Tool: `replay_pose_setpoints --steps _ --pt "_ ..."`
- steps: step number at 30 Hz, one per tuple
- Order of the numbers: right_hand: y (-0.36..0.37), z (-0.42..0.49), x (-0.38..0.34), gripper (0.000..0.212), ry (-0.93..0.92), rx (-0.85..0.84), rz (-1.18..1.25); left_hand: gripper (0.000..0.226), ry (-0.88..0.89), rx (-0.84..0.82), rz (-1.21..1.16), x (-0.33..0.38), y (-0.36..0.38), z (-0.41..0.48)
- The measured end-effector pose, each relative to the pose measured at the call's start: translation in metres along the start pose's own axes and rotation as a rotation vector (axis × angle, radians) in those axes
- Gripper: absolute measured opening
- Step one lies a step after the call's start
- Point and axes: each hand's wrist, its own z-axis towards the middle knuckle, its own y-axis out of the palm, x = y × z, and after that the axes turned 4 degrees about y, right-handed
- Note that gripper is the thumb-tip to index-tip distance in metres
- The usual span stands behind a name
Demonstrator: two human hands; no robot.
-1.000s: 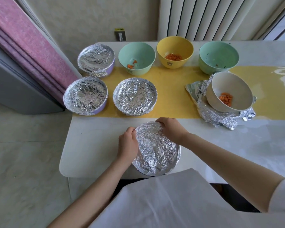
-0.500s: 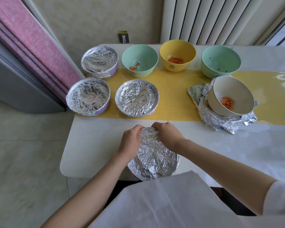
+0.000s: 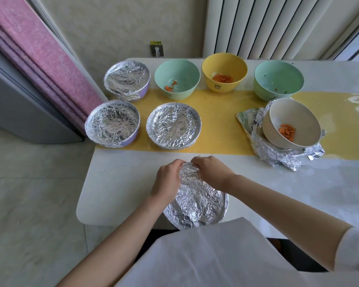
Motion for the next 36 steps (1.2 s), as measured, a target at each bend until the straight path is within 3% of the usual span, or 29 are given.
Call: replay_pose_setpoints --steps 8,11,14,20,29,36 --pt "0.002 -0.007 0.01 0.029 0.073 0.103 0.154 0.028 -0.123 0.096 -0.025 -0.005 0.0 -0.011" --pt "0.004 -0.003 0.008 0.02 0.065 0.075 0.065 0.03 -0.098 0.064 0.049 -0.003 -0.001 -0.014" --pt "0.002 -0.005 0.001 0.025 0.042 0.03 -0.077 0.036 0.002 -0.023 0.195 -0.002 0.001 -0.011" --pt "-0.001 -0.005 0.001 0.032 -0.056 0.0 -0.198 0.02 -0.046 0.005 0.029 -0.001 -0.005 -0.004" --pt "-0.003 0.004 0.004 0.022 -0.028 -0.036 -0.118 0.018 -0.041 0.002 0.046 0.004 -0.003 0.0" --pt "-0.008 0.012 -0.005 0.029 -0.074 -0.126 -0.049 0.021 -0.026 0.01 0.132 0.009 -0.004 -0.004"
